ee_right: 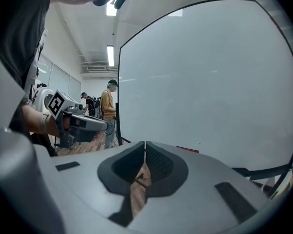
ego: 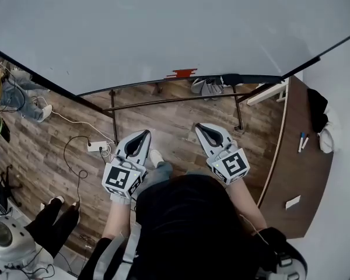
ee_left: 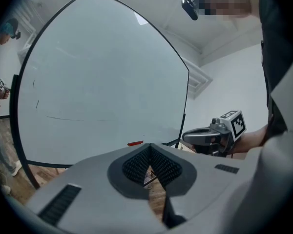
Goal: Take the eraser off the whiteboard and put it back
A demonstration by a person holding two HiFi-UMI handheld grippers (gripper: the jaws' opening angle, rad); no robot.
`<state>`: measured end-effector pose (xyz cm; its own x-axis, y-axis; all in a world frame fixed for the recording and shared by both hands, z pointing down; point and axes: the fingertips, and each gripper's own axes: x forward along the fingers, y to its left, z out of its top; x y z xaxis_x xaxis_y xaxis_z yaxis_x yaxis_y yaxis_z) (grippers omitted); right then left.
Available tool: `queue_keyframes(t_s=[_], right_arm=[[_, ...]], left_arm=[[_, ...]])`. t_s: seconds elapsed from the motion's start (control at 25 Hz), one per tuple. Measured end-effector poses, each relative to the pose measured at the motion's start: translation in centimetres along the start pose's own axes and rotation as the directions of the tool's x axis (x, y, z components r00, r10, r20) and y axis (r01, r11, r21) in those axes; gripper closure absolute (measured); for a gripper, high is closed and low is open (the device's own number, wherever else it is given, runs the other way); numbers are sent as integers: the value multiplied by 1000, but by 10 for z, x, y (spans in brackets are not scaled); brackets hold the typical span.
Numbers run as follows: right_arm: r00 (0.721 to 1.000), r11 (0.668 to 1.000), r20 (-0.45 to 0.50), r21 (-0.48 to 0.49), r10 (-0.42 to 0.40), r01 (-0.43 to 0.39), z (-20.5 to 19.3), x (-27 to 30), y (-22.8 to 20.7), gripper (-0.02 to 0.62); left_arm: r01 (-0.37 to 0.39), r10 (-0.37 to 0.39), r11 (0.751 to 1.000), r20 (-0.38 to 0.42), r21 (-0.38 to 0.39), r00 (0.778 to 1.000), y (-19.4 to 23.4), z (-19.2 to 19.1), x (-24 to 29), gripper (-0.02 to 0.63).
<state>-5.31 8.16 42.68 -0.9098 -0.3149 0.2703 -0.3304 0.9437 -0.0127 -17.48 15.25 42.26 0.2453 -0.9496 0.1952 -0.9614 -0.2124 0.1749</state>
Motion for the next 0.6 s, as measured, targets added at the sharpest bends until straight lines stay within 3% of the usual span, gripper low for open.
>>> queue_keyframes(t_s=[0.24,0.6], right_arm=[[998,997,-14,53,-58,58,9,53,-5,575],[983,958,1,226,-183,178,2,70,-49,574]], left_arm=[[76,-76,997,-17,-18,997,46,6,9,600],[185,-186,983,-51,-14,981,62,12,38,600]])
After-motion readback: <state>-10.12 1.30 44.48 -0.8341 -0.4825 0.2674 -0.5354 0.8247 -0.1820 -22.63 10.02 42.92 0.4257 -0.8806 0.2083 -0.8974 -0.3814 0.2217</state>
